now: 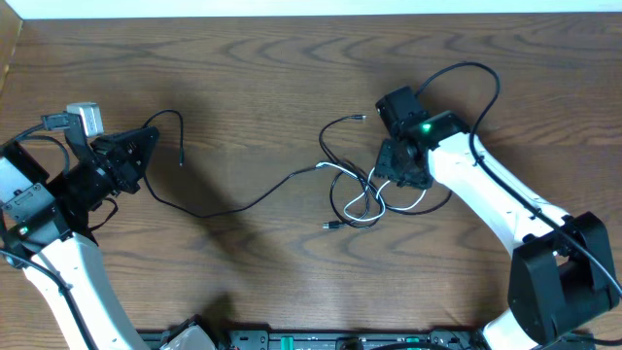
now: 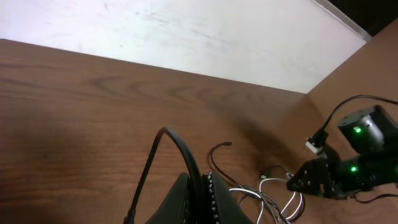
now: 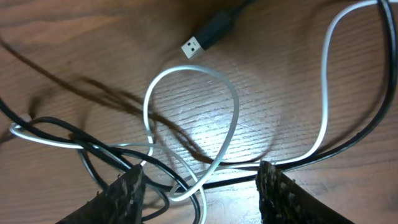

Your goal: Untangle cables

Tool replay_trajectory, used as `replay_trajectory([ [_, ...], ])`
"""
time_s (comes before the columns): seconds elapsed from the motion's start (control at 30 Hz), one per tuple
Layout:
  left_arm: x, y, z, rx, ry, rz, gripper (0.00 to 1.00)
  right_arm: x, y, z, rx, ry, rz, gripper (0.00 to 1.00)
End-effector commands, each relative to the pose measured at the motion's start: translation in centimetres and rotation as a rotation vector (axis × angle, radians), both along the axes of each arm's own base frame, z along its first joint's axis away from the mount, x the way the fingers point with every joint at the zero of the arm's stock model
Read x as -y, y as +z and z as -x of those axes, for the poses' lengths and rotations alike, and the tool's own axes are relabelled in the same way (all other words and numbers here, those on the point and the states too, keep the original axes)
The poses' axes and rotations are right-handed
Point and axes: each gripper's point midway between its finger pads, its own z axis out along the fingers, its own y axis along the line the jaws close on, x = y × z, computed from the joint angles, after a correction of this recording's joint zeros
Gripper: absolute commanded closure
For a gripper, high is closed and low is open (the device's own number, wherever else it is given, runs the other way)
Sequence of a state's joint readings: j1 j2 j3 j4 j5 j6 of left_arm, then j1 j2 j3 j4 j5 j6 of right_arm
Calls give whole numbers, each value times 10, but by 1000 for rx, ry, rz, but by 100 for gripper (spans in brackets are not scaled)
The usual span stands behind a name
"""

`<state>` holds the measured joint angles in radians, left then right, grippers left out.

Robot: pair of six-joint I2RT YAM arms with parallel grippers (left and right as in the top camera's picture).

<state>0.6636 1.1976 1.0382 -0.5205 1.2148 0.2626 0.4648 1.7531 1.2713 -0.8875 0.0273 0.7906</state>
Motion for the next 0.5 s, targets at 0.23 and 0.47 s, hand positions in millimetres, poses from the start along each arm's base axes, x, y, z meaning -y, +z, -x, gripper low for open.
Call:
replay_trajectory([
  [0.23, 9, 5, 5, 19, -39, 19, 92, 10, -28, 10, 2, -51, 36, 45],
  [0.47, 23, 8, 5, 33, -97, 32, 92, 22, -43, 15, 7, -31, 93, 99],
])
